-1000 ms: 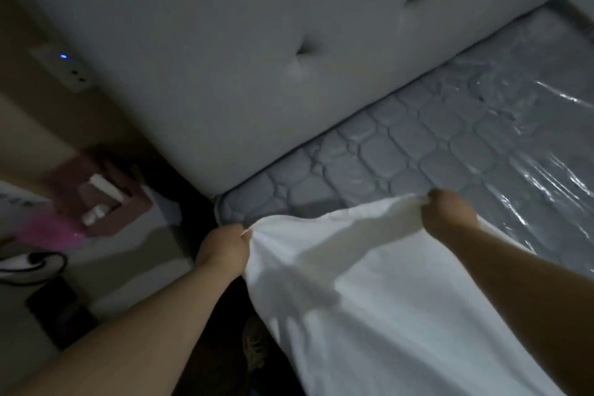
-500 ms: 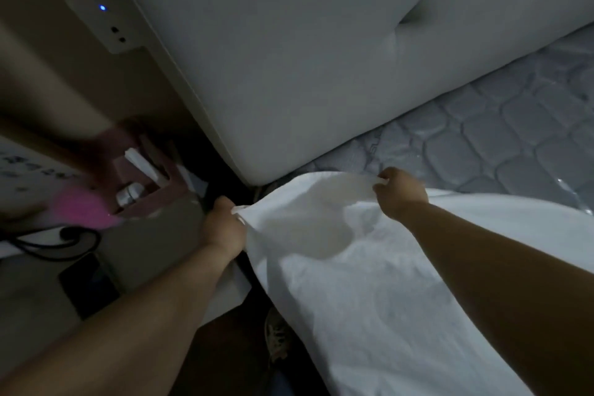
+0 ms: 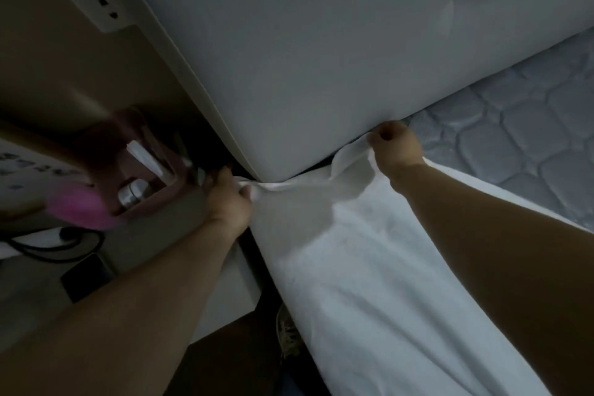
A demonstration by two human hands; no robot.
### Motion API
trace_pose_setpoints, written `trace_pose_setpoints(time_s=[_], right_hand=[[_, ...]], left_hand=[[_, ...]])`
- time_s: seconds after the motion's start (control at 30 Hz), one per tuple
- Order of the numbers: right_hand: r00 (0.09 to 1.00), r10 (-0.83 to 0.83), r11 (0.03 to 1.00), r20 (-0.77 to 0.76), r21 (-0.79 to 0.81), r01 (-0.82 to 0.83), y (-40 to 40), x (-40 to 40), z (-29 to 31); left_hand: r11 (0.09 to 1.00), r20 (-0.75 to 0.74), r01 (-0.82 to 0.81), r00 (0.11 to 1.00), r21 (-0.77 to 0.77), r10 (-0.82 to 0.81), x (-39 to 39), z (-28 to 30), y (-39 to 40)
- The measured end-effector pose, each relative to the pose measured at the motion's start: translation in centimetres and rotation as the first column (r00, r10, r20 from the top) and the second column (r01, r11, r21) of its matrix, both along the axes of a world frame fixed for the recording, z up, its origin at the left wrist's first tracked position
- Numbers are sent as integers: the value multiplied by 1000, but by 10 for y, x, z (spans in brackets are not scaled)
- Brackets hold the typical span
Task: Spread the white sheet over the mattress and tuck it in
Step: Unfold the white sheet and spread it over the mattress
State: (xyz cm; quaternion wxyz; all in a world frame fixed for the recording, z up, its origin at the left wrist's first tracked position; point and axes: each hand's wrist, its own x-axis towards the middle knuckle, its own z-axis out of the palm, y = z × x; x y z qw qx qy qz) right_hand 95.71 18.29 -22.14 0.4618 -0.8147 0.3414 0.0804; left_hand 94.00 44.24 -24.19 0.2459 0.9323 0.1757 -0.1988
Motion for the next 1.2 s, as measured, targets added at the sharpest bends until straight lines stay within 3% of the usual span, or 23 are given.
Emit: trace_pose_setpoints(time_s=[0.1, 0.17, 0.23, 0.3, 0.57, 0.73, 0.77, 0.83, 0.97, 1.07, 1.13, 1.2], right_hand=[[985, 137, 990, -103, -5, -138, -5, -21, -10], [985, 118, 970, -129, -196, -142, -15, -43, -11], [983, 57, 922, -176, -368, -119, -35, -66, -11], [957, 15, 892, -288, -429, -143, -63, -86, -15], [828, 25, 832, -561, -447, -328, -154, -109, -34], [691, 62, 763, -720, -413, -498, -158, -116, -39], [691, 20, 749, -723, -447, -489, -154, -120, -38], [773, -70, 755, -631, -540, -373, -154, -115, -25], [981, -67, 755, -185, -651, -71, -156, -53, 15], [997, 32, 826, 76, -563, 17, -148, 12, 30], [984, 164, 881, -65, -439, -175, -138, 29, 10], [903, 222, 892, -368, -298, -341, -137, 12, -22]], left_hand=[[998, -188, 43, 982, 55, -32, -31, -15, -16], [985, -301, 162, 938, -59, -173, -52, -10, -33], [923, -297, 327, 878, -201, -376, -66, -4, -54], [841, -243, 486, 809, -236, -535, -72, -4, -77], [697, -290, 714, 654, -68, -699, -44, -29, -149], [675, -358, 737, 638, 27, -682, -36, -41, -159], [668, -364, 743, 634, 41, -682, -37, -42, -157], [663, -375, 747, 629, 47, -681, -34, -38, -160], [718, -386, 693, 680, 63, -623, -17, -35, -163], [731, -339, 678, 707, 79, -620, -7, -41, -164], [721, -335, 685, 706, 104, -624, -9, -44, -165], [737, -310, 662, 734, 132, -604, -11, -48, -167]])
